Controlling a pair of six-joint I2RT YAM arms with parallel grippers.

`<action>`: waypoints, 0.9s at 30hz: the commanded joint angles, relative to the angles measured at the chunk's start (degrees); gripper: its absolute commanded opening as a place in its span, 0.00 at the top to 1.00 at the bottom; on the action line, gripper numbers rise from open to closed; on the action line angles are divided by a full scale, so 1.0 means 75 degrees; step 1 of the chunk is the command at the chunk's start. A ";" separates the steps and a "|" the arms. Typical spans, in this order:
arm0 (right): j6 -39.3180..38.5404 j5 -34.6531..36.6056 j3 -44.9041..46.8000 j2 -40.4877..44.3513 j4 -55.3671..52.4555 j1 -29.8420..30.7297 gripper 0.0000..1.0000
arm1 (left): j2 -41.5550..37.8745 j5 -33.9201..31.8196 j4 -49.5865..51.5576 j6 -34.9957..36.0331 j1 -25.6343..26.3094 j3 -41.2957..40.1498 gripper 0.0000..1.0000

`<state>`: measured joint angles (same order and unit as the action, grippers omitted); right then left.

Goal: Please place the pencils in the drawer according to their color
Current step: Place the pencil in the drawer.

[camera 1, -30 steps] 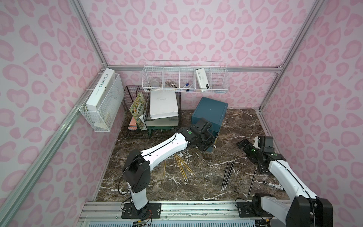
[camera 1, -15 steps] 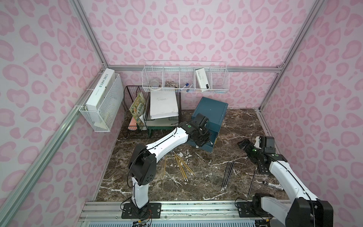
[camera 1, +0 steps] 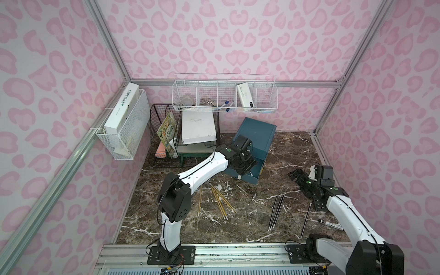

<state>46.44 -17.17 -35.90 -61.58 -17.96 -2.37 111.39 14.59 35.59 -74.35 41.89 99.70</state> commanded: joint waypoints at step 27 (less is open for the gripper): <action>-0.0105 -0.0040 0.0251 0.0227 -0.0030 -0.0031 0.00 | -0.1101 -0.0840 0.0920 0.2756 0.0719 0.0557 0.17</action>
<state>46.37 -17.39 -34.24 -60.31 -17.85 -2.48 104.75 9.76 40.18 -60.07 46.09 104.47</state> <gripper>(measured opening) 0.997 0.833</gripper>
